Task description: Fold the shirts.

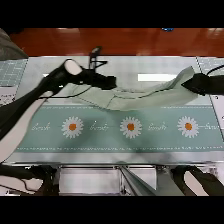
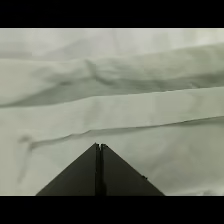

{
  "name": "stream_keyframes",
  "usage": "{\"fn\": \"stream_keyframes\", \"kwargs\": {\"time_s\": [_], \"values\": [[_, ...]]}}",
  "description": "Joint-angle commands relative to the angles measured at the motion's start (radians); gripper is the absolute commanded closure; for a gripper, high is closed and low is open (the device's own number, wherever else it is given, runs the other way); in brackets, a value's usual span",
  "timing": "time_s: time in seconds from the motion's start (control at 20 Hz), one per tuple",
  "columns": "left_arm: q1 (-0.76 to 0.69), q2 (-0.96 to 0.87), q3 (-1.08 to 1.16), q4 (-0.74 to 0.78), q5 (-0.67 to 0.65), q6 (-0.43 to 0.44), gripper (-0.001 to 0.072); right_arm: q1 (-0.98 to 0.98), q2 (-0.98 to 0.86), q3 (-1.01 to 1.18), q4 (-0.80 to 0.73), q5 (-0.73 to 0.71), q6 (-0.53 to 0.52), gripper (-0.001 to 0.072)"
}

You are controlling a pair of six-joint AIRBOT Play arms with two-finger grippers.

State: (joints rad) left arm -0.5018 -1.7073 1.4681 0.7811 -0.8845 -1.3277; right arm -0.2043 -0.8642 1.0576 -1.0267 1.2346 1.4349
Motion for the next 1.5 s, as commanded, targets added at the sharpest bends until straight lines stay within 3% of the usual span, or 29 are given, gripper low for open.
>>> {"fn": "stream_keyframes", "kwargs": {"time_s": [0.0, 0.25, 0.4, 0.6, 0.8, 1.05, 1.3, 1.45], "values": [[-0.16, -0.238, 0.264, -0.001, -0.182, -0.066, 0.069, 0.0, 0.087, -0.027, 0.0, 0.026, 0.023, 0.0677], [-0.317, -0.354, 0.347, -0.053, -0.253, -0.072, 0.069, 0.0, 0.09, -0.027, 0.014, 0.041, 0.024, 0.0677], [-0.3, -0.341, 0.357, -0.056, -0.257, -0.072, 0.069, 0.0, 0.09, -0.027, 0.051, 0.039, 0.032, 0.0677], [-0.119, -0.242, 0.349, -0.056, -0.332, -0.072, 0.069, 0.037, 0.066, -0.024, 0.185, -0.014, 0.039, 0.0677], [0.121, 0.003, 0.184, -0.056, -0.329, -0.008, 0.0689, 0.266, -0.048, -0.022, 0.275, -0.242, 0.062, 0.0677], [0.407, 0.41, -0.205, -0.056, -0.293, 0.092, 0.0689, 0.533, -0.373, 0.123, 0.34, -0.449, 0.062, 0.0677], [0.61, 0.729, -0.561, -0.056, -0.282, 0.14, 0.0689, 0.656, -0.721, 0.391, 0.394, -0.473, 0.062, 0.0677], [0.658, 0.82, -0.69, -0.056, -0.275, 0.144, 0.0689, 0.689, -0.874, 0.523, 0.406, -0.473, 0.071, 0.0677]]}}
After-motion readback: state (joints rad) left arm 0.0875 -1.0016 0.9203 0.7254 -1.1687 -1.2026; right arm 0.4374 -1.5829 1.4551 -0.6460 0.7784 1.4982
